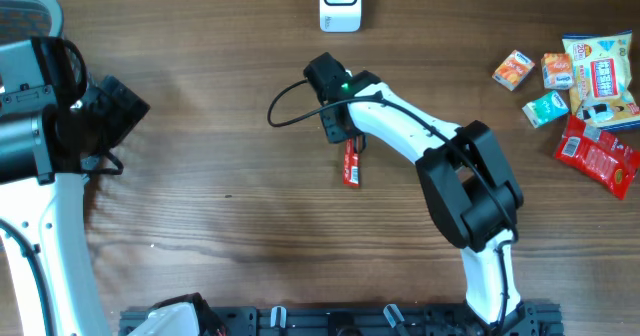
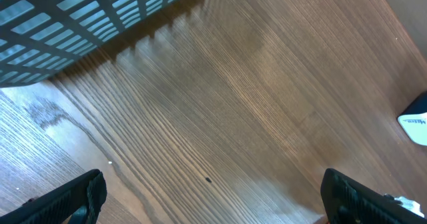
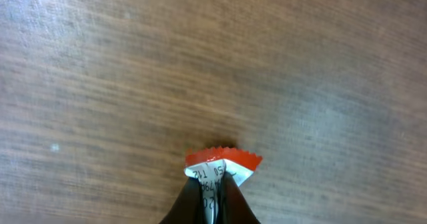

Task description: Scan the item barcode

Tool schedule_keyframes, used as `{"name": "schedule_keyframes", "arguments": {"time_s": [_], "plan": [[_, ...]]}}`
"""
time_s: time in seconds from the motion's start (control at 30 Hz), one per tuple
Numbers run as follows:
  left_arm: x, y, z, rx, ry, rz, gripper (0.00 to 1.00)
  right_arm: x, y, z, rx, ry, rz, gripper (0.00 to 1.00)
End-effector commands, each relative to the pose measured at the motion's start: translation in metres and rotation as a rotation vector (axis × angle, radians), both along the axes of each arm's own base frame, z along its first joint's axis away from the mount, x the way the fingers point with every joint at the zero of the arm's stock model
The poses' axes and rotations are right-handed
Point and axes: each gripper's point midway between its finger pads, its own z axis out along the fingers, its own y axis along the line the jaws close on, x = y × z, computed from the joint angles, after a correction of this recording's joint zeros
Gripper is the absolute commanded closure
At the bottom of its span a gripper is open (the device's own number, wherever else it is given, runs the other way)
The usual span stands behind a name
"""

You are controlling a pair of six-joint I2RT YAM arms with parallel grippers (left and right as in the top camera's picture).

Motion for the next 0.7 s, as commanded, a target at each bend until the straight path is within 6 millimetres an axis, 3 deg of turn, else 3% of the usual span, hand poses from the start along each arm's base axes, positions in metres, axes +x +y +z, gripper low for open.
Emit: {"name": "schedule_keyframes", "arguments": {"time_s": [0.0,0.2,0.37,0.5,0.67], "plan": [[-0.001,0.004,0.003,0.011,-0.009,0.026,0.00,0.007,0.021,0.039,0.224,0.015,-0.013,0.96],[-0.001,0.004,0.004,0.011,-0.010,0.026,0.00,-0.004,0.048,0.057,0.664,0.215,0.024,0.96],[-0.001,0.004,0.003,0.011,-0.009,0.026,0.00,-0.023,0.048,0.051,0.936,0.354,0.010,0.96],[-0.001,0.004,0.003,0.011,-0.009,0.026,0.00,-0.031,0.040,0.046,1.082,0.416,-0.049,0.96],[-0.001,0.004,0.004,0.011,-0.010,0.026,0.00,-0.038,0.026,0.026,1.097,0.446,-0.157,0.96]]}}
